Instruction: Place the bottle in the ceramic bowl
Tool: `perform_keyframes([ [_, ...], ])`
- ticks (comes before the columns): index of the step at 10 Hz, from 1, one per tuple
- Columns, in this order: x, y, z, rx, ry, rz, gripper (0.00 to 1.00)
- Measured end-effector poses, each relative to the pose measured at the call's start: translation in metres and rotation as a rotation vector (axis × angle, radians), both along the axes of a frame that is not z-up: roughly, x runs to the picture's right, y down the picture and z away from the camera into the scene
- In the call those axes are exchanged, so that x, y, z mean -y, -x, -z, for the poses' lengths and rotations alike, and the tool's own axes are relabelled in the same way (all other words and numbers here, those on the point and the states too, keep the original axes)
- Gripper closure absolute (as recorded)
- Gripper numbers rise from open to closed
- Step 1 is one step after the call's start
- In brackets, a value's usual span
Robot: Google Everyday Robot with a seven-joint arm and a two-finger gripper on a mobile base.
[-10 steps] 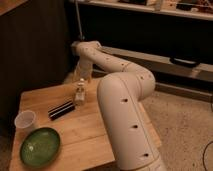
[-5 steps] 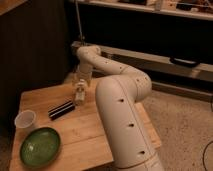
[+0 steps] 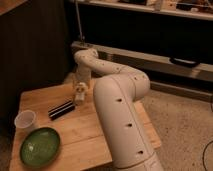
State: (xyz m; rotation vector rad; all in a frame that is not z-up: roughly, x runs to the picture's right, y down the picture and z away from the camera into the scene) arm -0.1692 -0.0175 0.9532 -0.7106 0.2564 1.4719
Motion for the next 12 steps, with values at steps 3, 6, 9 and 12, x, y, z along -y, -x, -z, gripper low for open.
perform_keyframes([
  [3,-0.003,0.010,-0.005,-0.008,0.004,-0.008,0.35],
  [6,-0.008,0.022,-0.011,-0.038,0.001,-0.006,0.35],
  [9,-0.024,0.013,-0.029,-0.092,0.030,-0.038,0.35],
  [12,-0.035,0.003,-0.038,-0.156,0.070,-0.081,0.45],
])
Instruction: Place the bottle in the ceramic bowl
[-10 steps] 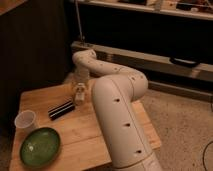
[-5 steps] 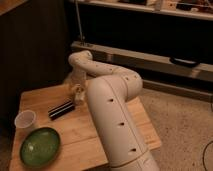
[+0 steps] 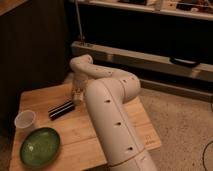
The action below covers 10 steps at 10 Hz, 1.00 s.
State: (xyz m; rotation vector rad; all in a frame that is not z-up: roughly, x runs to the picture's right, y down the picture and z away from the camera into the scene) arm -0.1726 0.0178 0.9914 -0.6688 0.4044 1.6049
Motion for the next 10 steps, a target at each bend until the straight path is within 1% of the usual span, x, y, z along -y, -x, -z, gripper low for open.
perform_keyframes([
  [1,-0.002,0.000,0.002,-0.035,0.008,-0.011,0.56],
  [2,-0.004,-0.002,0.005,-0.057,0.011,-0.016,0.66],
  [3,0.000,-0.004,0.012,-0.063,-0.001,-0.024,0.76],
  [4,0.010,-0.007,0.025,-0.062,-0.029,-0.032,0.88],
  [5,0.021,-0.009,0.042,-0.054,-0.058,-0.033,0.97],
  [6,0.032,-0.009,0.061,-0.043,-0.086,-0.030,1.00],
  [7,0.045,-0.012,0.090,-0.024,-0.122,-0.012,1.00],
  [8,0.051,-0.014,0.115,0.000,-0.145,0.008,1.00],
  [9,0.056,-0.013,0.146,0.052,-0.164,0.032,1.00],
  [10,0.051,-0.010,0.179,0.125,-0.164,0.062,1.00],
])
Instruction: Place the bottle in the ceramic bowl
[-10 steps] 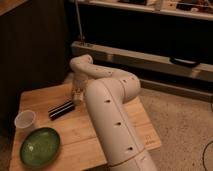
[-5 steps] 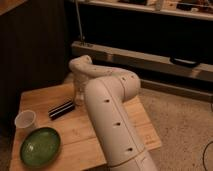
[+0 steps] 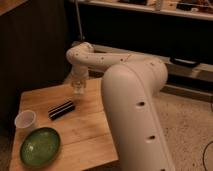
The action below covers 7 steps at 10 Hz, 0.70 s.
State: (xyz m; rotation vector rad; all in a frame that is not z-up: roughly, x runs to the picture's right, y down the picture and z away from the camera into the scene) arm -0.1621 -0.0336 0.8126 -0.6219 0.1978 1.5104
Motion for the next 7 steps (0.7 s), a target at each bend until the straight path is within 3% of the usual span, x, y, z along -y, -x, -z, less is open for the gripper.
perform_keyframes([
  [2,-0.017,0.009,0.044,0.115,0.019,0.062,1.00],
  [3,-0.022,0.012,0.056,0.147,0.024,0.081,1.00],
  [7,-0.027,0.018,0.064,0.170,0.027,0.098,1.00],
])
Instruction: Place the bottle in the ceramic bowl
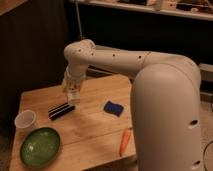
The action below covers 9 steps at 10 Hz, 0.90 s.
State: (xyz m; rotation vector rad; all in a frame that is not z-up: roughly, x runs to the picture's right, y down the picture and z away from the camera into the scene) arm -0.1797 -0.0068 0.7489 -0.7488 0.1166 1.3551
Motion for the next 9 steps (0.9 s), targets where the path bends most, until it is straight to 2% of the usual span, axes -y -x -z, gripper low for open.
perform_keyframes([
  [1,-0.001,0.001,0.000,0.004,-0.002,0.002,1.00],
  [3,-0.009,0.007,0.007,0.060,-0.026,0.028,1.00],
  [6,-0.047,0.022,0.039,0.180,-0.057,0.069,1.00],
  [7,-0.074,0.032,0.062,0.246,-0.071,0.095,1.00],
  [9,-0.107,0.045,0.090,0.332,-0.079,0.132,1.00],
])
